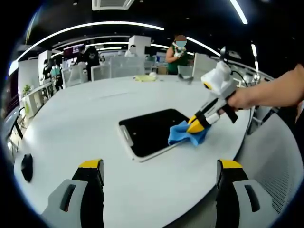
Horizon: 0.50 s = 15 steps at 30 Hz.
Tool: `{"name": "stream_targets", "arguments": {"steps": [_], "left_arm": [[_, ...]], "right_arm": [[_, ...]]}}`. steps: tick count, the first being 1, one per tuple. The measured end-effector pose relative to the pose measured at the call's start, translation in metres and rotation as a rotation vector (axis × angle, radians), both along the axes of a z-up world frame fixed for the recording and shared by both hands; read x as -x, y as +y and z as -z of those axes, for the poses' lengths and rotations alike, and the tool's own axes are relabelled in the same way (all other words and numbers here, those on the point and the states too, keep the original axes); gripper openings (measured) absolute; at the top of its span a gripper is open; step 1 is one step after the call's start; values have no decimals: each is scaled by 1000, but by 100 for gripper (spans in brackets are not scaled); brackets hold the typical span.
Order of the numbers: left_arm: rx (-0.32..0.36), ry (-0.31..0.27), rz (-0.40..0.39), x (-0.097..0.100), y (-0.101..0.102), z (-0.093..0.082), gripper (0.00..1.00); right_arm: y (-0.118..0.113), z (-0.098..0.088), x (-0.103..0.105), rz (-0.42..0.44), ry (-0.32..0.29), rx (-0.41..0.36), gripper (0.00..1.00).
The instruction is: Wipe the mirror surface with the cleaning cloth until all visible marks leave the cleaned area.
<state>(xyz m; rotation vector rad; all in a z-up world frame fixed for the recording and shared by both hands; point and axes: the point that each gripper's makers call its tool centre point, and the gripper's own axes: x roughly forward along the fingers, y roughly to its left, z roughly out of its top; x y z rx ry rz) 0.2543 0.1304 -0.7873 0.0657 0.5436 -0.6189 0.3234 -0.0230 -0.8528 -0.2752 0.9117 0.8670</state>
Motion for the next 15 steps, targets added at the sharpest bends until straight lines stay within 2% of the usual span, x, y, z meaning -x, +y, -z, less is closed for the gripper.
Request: {"name": "stream_targets", "arguments": {"steps": [15], "left_arm": [[-2,-1,4,0,-1,0,99]], "right_arm": [[-16,0,-1,59,44,-1,1]]}}
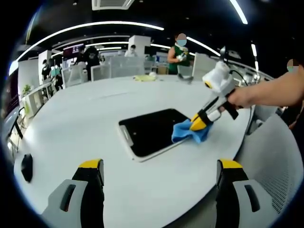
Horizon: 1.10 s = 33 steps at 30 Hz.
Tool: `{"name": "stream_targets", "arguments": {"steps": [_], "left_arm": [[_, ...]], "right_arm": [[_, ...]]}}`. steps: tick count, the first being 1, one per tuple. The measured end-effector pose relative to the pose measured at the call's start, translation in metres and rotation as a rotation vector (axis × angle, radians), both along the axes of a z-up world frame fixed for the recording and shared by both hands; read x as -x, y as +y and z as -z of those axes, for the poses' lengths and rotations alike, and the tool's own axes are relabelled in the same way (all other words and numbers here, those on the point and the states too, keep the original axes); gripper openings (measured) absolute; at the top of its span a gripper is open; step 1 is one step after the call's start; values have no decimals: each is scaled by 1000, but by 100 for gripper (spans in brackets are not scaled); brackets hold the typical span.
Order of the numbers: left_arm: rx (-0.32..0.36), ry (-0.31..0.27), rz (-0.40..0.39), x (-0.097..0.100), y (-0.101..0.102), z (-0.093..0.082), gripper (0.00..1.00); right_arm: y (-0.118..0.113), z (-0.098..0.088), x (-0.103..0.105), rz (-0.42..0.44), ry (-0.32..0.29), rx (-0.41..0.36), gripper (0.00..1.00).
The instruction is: Wipe the mirror surface with the cleaning cloth until all visible marks leave the cleaned area.
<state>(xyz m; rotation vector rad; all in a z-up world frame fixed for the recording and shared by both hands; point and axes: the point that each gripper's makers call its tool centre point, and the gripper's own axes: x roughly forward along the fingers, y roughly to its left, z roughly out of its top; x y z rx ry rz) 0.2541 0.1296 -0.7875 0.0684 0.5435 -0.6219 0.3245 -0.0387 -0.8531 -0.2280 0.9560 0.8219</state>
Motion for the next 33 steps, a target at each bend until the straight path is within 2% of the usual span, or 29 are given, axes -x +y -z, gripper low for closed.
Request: {"name": "stream_targets", "arguments": {"steps": [23,33], "left_arm": [[1,1,3,0,0,0,99],[1,0,10,1,-1,0,99]], "right_arm": [[-10,0,-6,24,43,27,1],[-10,0,-19,18,43,58,1]]}}
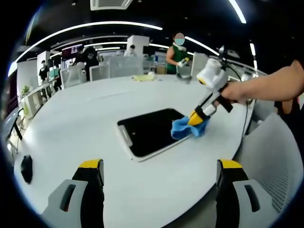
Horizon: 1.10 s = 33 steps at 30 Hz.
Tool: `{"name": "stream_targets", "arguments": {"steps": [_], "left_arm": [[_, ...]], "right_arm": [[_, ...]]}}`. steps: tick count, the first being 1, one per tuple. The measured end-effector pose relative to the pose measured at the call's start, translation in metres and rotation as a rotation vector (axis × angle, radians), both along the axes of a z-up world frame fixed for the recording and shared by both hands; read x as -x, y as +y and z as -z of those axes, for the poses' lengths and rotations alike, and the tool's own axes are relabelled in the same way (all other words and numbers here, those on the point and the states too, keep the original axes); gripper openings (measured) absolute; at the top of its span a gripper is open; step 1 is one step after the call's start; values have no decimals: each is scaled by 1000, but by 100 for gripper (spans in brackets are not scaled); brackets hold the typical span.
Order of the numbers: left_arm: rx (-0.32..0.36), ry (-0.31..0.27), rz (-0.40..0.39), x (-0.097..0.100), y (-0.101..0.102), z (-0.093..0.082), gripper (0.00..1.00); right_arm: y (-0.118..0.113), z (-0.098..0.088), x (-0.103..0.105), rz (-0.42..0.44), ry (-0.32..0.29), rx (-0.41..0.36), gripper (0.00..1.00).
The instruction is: Wipe the mirror surface with the cleaning cloth until all visible marks leave the cleaned area.
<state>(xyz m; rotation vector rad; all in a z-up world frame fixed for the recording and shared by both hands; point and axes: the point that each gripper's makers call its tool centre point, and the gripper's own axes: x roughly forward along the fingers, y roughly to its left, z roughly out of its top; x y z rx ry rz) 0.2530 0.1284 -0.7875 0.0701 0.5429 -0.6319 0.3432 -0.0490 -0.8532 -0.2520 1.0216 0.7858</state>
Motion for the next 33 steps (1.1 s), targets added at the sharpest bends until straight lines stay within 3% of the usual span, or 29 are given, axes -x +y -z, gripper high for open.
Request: {"name": "stream_targets", "arguments": {"steps": [14,33], "left_arm": [[9,-4,-5,-1,0,-1,99],[9,0,-6,-1,0,0,99]], "right_arm": [[0,0,-18,-14,-5,30,1],[-3,1,-40,30,11,1,1]]}}
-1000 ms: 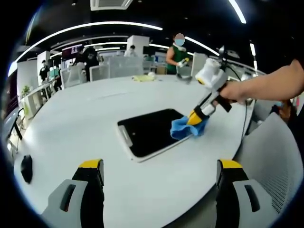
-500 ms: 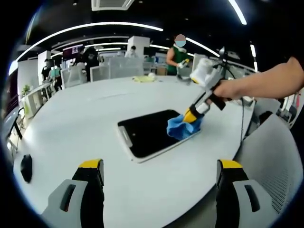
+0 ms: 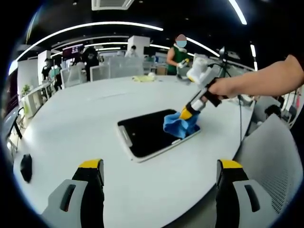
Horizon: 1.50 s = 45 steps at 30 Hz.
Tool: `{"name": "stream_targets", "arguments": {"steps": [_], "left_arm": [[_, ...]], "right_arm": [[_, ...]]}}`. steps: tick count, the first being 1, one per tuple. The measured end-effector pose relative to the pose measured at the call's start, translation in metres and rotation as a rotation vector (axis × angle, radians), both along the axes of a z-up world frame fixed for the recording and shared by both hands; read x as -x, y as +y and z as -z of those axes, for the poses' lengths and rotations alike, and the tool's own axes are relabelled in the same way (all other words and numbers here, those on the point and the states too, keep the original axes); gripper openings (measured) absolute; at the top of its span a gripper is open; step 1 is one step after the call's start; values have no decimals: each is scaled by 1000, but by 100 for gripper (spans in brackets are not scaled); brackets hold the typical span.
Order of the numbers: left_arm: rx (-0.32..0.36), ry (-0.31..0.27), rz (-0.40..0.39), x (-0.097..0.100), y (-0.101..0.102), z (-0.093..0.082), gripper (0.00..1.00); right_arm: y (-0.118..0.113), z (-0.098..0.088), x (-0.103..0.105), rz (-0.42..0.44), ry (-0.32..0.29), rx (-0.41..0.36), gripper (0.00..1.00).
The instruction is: Wipe the mirror surface with the cleaning cloth until all visible marks leave the cleaned area.
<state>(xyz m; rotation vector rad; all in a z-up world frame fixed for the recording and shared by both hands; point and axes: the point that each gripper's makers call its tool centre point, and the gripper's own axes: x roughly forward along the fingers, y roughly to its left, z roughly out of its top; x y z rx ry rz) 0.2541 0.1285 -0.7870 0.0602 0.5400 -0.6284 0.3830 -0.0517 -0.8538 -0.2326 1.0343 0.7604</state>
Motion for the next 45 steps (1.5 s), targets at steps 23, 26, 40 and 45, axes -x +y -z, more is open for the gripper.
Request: {"name": "stream_targets", "arguments": {"steps": [23,26,40,45], "left_arm": [[12,-15,10,-1,-2,-3,99],[15,-10,14,0,-3,-2,99],[8,-27,1,-2,0,-4,99],[3,-19,6,-1,-1,-2,99]], "right_arm": [[-3,0,-33,-3,-10,27,1],[-3,0,-37,-11,-13,34,1],[-6,0,-63,-37,-15,60,1],[-7,0,-66,-36,-16,58,1]]}}
